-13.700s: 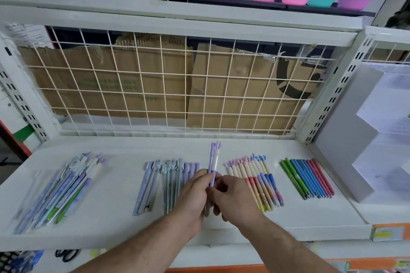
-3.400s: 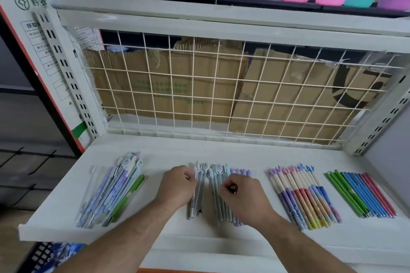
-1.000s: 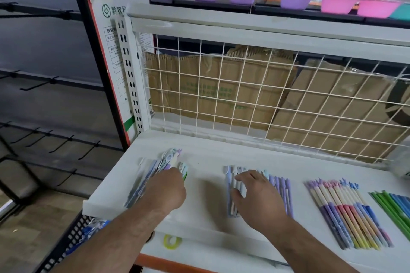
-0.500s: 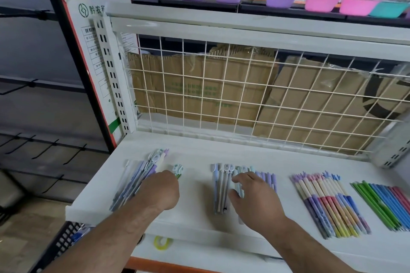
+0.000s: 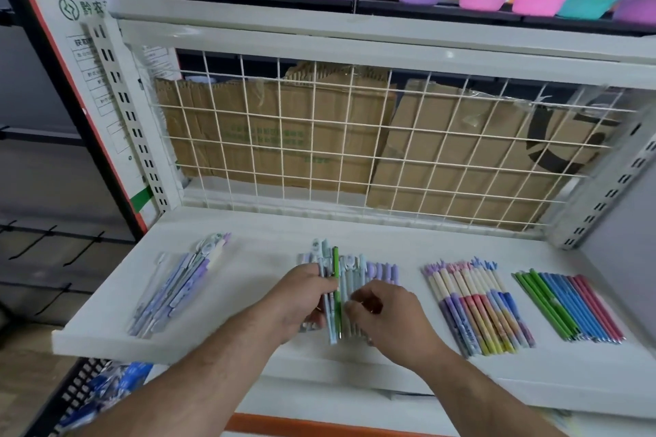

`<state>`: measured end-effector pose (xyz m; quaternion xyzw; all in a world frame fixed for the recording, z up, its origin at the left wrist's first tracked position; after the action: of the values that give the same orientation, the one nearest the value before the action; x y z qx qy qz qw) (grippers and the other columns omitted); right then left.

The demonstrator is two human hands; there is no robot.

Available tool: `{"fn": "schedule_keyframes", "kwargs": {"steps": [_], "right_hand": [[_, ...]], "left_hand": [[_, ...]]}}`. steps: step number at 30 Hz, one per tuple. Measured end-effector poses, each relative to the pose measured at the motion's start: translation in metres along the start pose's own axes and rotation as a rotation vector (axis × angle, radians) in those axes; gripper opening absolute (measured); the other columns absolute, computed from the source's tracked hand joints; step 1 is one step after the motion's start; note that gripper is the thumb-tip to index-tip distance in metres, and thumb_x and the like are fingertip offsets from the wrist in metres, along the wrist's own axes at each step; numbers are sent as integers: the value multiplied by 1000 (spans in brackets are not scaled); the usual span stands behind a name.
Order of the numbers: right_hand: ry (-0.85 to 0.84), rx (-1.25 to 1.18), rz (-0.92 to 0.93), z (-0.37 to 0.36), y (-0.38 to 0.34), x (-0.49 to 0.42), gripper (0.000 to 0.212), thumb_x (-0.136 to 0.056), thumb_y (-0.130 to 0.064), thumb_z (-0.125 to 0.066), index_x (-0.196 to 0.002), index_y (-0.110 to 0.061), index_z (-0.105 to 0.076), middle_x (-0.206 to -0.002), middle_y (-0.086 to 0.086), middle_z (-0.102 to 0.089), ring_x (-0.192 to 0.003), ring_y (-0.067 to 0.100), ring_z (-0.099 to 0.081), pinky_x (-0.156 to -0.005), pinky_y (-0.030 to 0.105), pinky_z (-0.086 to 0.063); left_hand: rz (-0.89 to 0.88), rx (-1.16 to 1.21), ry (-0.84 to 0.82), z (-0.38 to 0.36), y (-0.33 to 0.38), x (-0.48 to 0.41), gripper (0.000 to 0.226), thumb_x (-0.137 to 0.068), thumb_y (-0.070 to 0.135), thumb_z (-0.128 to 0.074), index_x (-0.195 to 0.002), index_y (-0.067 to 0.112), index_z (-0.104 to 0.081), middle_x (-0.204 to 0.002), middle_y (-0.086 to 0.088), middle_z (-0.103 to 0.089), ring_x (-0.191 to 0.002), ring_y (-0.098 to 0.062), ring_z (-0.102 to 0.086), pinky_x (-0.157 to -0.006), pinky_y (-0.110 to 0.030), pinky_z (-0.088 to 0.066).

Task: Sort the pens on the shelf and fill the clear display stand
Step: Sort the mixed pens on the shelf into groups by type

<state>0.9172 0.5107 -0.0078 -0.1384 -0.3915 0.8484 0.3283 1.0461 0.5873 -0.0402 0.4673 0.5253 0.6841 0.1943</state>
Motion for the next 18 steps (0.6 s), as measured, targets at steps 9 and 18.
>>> {"fn": "schedule_keyframes", "kwargs": {"steps": [9,18], "right_hand": [[-10,-195,-121,41,40,22,6,-93,-16,-70,-95,-13,-64,-71,5,-73,-51,7,-64,-45,15,-42],[117,-167,-218,88,97,31,9,-90,-20,-72,-90,-21,-62,-68,-4,-68,-53,11,-63,-48,22,-43]], "left_hand": [[-77,4,-103,-83,6,2,9,-99,9,-57,-104,3,-62,-71,-6,-66,-53,-17,-62,-46,-25,-44],[-25,-5,-101,-128,0,-6,13,-99,17,-61,-88,11,-59,-69,-7,-56,-44,-17,-50,-45,-25,-40]]}}
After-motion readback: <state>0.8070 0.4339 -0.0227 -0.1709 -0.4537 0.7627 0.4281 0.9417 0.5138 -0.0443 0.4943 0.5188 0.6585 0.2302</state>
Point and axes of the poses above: each hand's wrist, its own x-axis away from the middle knuckle, its own z-axis out of the back of the hand, y = z × x, the point moved 9 cm from there along -x, towards the middle knuckle
